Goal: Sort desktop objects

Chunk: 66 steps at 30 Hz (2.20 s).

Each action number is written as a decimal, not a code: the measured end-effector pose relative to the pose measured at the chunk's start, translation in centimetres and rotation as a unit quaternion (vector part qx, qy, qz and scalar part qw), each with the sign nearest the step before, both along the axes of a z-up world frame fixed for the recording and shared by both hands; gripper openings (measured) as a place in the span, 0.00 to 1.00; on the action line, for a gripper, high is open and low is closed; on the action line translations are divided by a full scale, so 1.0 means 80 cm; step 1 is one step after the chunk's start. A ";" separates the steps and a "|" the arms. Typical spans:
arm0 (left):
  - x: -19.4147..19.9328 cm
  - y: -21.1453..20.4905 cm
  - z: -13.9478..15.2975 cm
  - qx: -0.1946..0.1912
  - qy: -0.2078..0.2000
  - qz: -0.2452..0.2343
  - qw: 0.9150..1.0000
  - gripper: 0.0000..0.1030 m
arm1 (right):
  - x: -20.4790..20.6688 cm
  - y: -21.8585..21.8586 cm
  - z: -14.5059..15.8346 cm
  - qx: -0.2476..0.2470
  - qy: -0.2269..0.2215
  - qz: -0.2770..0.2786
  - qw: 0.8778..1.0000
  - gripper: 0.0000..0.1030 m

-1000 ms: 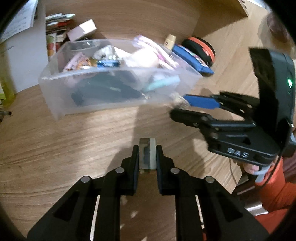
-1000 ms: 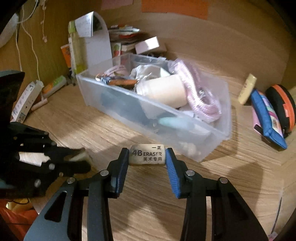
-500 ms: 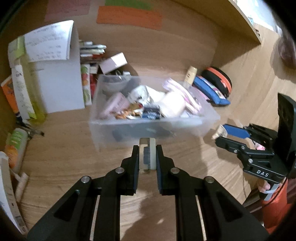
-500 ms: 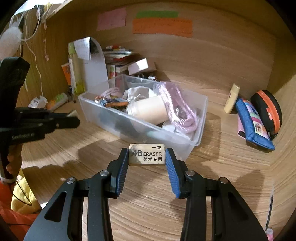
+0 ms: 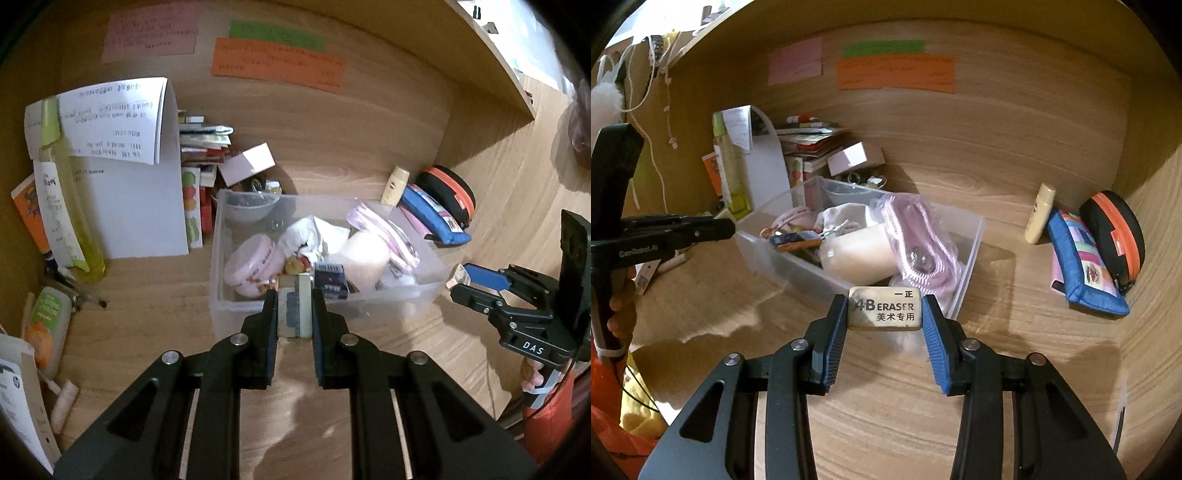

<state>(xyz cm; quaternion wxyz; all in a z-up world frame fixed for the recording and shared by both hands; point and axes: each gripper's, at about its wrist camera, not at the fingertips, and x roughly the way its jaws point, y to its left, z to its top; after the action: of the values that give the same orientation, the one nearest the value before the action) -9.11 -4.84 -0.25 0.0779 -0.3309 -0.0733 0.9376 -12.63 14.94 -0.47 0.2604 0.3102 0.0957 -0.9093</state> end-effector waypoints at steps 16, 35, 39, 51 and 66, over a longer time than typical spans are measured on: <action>-0.040 -0.018 -0.022 0.007 -0.014 0.007 1.000 0.15 | -0.056 -0.022 -0.020 -0.001 -0.037 -0.006 0.999 0.36; -0.043 -0.010 -0.027 -0.005 -0.013 0.001 1.000 0.15 | -0.063 -0.028 -0.024 0.005 -0.032 -0.017 0.999 0.41; -0.037 -0.008 -0.019 -0.010 -0.003 0.002 1.000 0.15 | -0.062 -0.024 -0.021 -0.002 -0.039 -0.012 0.999 0.41; -0.008 0.010 0.008 -0.033 0.034 0.006 0.999 0.40 | -0.031 -0.019 -0.001 0.003 -0.001 -0.020 1.000 0.61; 0.039 0.033 0.012 -0.057 0.069 0.035 0.995 0.84 | 0.023 -0.002 0.021 -0.011 0.052 -0.045 0.998 0.88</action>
<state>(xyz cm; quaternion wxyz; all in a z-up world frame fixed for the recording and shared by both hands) -6.03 -2.20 0.75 0.0304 -0.2665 -0.0256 0.9630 -10.79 14.79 1.24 0.2169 0.2632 0.0848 -0.9362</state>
